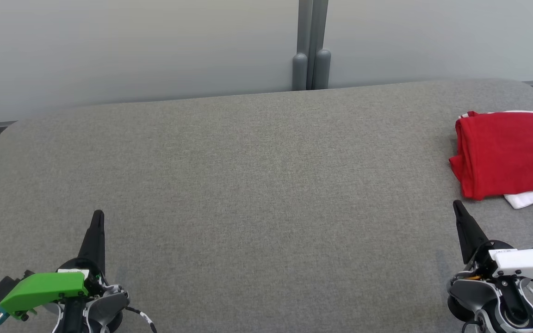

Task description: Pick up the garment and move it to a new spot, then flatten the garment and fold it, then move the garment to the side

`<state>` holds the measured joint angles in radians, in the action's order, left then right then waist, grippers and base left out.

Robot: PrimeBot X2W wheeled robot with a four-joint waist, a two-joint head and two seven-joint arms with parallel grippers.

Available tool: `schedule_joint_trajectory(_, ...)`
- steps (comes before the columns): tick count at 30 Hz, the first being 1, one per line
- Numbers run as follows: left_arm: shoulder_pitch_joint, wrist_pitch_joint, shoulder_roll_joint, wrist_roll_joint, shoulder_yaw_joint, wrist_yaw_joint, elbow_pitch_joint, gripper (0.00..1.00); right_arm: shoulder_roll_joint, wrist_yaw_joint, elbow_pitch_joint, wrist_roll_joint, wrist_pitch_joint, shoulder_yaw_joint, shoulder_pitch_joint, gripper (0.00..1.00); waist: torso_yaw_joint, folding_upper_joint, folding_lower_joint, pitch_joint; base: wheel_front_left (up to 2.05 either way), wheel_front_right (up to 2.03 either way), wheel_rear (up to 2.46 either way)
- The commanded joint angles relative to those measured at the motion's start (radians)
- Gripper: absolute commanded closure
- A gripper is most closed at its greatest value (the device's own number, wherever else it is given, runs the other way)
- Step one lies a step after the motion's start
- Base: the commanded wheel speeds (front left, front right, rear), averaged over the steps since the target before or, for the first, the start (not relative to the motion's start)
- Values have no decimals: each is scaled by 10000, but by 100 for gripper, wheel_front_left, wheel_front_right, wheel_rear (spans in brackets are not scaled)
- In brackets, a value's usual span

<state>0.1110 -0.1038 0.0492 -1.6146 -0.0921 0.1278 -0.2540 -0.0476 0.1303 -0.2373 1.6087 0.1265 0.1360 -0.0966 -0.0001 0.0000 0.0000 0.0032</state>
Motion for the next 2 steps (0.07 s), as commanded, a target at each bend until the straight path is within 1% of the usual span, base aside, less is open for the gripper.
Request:
schedule_joint_trajectory(1,111,-4,1,-5,-14,64,45,100,-51,7,-20,56,21,-13,-94,100,0,0,0,0,0,0,0)
schedule_joint_trajectory(2,111,-4,1,-5,-14,62,45,100,-51,7,-20,56,21,-13,-94,100,0,0,0,0,0,0,0)
